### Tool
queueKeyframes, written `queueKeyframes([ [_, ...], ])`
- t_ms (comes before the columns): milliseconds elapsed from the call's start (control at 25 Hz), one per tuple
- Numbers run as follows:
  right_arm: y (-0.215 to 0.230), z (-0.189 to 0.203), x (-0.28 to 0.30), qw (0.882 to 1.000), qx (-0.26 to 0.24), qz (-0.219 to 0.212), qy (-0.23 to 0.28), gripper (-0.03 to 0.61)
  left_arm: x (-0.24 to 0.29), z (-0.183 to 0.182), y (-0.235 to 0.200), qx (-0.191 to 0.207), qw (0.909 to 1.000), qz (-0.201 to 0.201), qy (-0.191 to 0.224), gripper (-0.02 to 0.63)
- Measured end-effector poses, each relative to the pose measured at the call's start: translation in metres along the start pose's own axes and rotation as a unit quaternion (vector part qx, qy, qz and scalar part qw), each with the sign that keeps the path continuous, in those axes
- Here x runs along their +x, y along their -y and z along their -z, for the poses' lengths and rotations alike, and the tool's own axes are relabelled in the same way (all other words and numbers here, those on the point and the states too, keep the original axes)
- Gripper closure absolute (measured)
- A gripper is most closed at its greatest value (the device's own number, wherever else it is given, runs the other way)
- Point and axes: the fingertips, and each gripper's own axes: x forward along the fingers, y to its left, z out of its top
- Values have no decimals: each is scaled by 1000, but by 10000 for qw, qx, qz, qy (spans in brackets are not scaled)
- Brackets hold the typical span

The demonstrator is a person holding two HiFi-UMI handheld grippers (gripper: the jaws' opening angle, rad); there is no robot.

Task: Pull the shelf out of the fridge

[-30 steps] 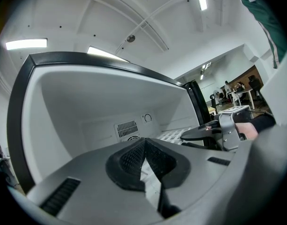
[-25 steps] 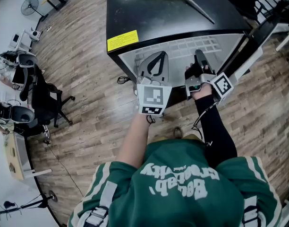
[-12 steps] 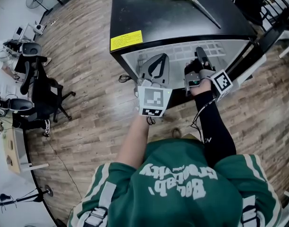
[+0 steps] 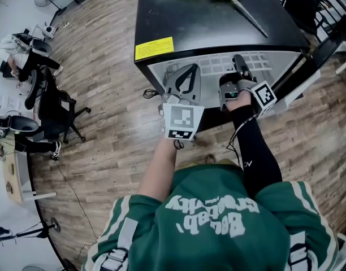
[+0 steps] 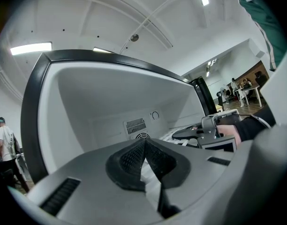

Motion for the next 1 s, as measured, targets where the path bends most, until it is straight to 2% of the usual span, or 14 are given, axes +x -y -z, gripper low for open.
queueKeyframes([
  [280, 0, -4, 1, 9999, -69, 75, 73, 512, -8, -2, 6, 17, 10000, 16, 41, 598],
  [480, -2, -2, 5, 9977, -396, 540, 142, 545, -6, -3, 3, 30, 10000, 16, 10, 598],
  [1000, -2, 0, 5, 9978, -496, 439, 88, 541, -15, 3, 3, 6, 9999, -106, -123, 598],
])
